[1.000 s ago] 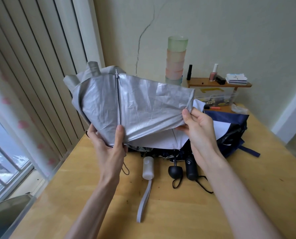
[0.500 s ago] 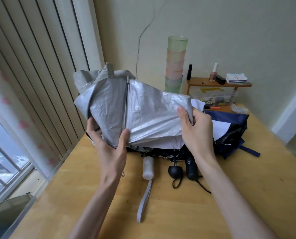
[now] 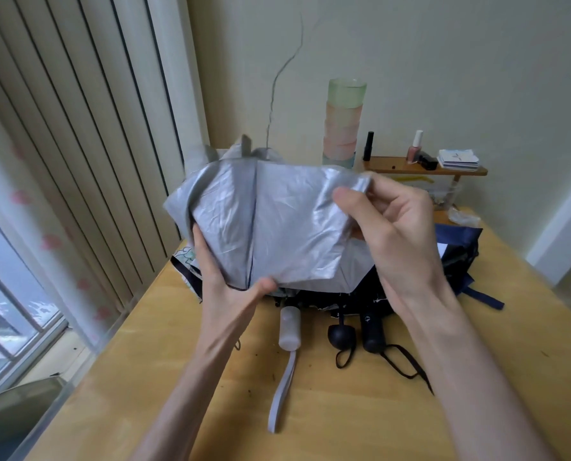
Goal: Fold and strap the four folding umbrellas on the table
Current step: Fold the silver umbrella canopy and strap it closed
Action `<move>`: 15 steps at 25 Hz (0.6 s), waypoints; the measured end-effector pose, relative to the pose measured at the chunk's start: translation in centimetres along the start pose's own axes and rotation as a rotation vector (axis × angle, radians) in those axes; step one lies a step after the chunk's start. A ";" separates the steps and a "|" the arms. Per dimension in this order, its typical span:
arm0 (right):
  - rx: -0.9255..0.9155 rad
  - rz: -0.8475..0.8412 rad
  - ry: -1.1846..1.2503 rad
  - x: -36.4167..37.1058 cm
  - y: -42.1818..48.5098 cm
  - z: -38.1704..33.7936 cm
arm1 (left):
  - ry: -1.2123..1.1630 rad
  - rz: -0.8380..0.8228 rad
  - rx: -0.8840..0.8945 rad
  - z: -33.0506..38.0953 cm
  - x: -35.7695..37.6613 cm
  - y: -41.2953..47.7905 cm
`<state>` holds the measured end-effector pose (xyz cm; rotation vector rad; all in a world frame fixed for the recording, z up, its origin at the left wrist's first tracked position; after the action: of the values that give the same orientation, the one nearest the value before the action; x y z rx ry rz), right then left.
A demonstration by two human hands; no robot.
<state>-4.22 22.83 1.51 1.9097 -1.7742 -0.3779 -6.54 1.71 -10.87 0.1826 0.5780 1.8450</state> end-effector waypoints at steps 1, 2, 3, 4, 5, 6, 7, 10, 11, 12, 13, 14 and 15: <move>-0.006 -0.052 0.017 1.1 0.3 -0.8 | -0.008 -0.034 0.037 0.1 0.2 0.1; -0.002 -0.103 0.015 2.5 0.8 -1.6 | 0.003 -0.071 0.072 0.4 0.5 0.2; 0.007 -0.152 -0.014 4.1 1.5 -2.1 | 0.032 -0.105 0.088 0.4 0.8 0.2; 0.023 -0.195 -0.058 5.8 2.2 -2.4 | 0.062 -0.136 0.088 0.3 1.0 0.1; 0.038 -0.226 -0.124 7.6 3.1 -2.3 | 0.097 -0.140 0.066 0.3 1.3 -0.1; 0.055 -0.256 -0.196 9.3 4.0 -1.8 | 0.116 -0.131 0.044 0.2 1.5 -0.5; 0.068 -0.282 -0.275 11.0 4.8 -1.0 | 0.111 -0.130 0.028 0.4 1.8 -1.0; 0.116 -0.449 -0.454 14.7 6.1 1.5 | 0.024 -0.130 -0.008 1.0 1.8 -1.5; 0.141 -0.543 -0.480 15.3 6.0 2.2 | -0.011 -0.106 -0.012 1.4 1.6 -1.5; 0.164 -0.616 -0.469 15.4 5.7 2.4 | -0.046 -0.083 -0.033 1.7 1.5 -1.5; 0.164 -0.621 -0.404 14.9 5.7 2.0 | -0.077 -0.059 -0.066 1.8 1.3 -1.4; 0.117 -0.558 -0.299 13.7 5.8 1.0 | -0.105 -0.039 -0.092 1.9 1.1 -1.3; 0.018 -0.420 -0.190 11.8 6.2 -0.4 | -0.130 -0.024 -0.115 1.9 1.1 -1.3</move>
<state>-7.93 11.15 6.73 2.3246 -1.4777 -0.7122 -5.03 3.63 -10.00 0.2159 0.3814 1.8219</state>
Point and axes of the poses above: each hand's wrist, its own y-axis towards the middle knuckle, its own x-axis out of the palm, z = x × y, the point moved 6 cm from there along y, towards the middle knuckle, and after that the axes turned 7 degrees about y, right-handed, at the moved point
